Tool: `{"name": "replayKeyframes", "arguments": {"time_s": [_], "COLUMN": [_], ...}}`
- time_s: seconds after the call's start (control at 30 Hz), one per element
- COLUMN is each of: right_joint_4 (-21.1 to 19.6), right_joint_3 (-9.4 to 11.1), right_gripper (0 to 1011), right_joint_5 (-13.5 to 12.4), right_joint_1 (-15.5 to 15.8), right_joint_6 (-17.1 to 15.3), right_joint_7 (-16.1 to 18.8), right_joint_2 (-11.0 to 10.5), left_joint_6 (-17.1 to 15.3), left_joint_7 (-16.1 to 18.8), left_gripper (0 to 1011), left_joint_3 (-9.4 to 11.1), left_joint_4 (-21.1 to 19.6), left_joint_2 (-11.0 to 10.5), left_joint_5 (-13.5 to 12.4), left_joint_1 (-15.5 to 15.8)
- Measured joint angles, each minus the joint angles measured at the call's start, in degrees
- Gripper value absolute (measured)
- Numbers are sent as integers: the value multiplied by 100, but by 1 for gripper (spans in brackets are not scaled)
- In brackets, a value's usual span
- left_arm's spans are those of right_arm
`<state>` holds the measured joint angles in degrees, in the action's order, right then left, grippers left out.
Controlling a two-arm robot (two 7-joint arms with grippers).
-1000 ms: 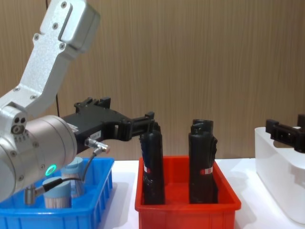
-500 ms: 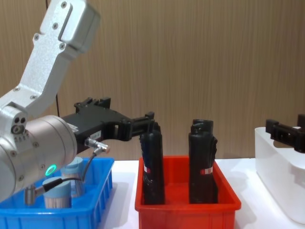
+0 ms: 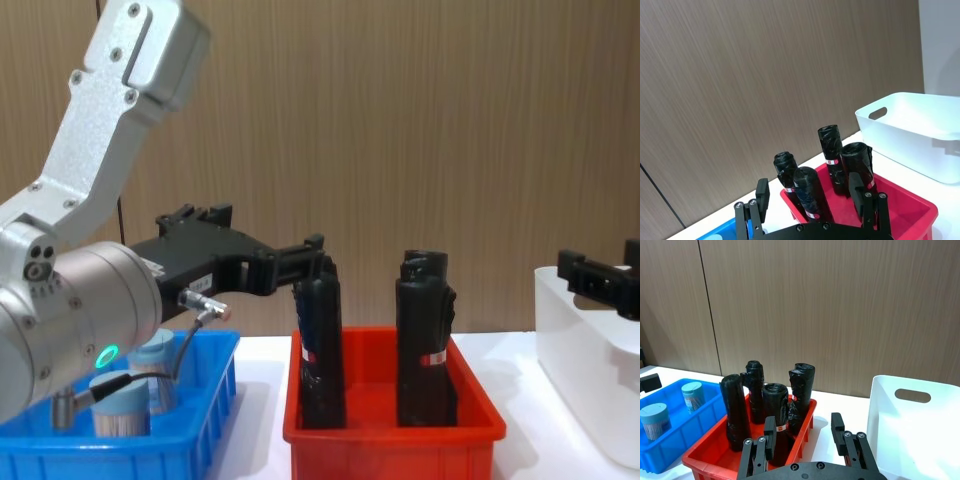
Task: Pick the cotton swabs from the blue box and place them into the white box.
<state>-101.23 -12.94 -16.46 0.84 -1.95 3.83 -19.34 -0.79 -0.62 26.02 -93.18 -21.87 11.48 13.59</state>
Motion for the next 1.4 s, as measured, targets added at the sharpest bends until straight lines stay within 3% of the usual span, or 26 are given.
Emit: {"name": "replayKeyframes", "arguments": {"time_s": [0.47, 1.4], "right_joint_4": [0, 0], "right_joint_3": [0, 0], "right_gripper": [683, 683], "right_joint_5": [0, 0], "right_joint_1": [0, 0], "right_joint_6": [0, 0], "right_joint_7": [0, 0], "right_joint_2": [1, 0], "left_joint_6": [-187, -651], "left_joint_7": [161, 315], "left_gripper": [1004, 1004], "left_joint_3": [-91, -593], "left_joint_4": [114, 903], "left_joint_2": [67, 87], "left_joint_5": [186, 1352], "left_joint_1": [77, 360]}}
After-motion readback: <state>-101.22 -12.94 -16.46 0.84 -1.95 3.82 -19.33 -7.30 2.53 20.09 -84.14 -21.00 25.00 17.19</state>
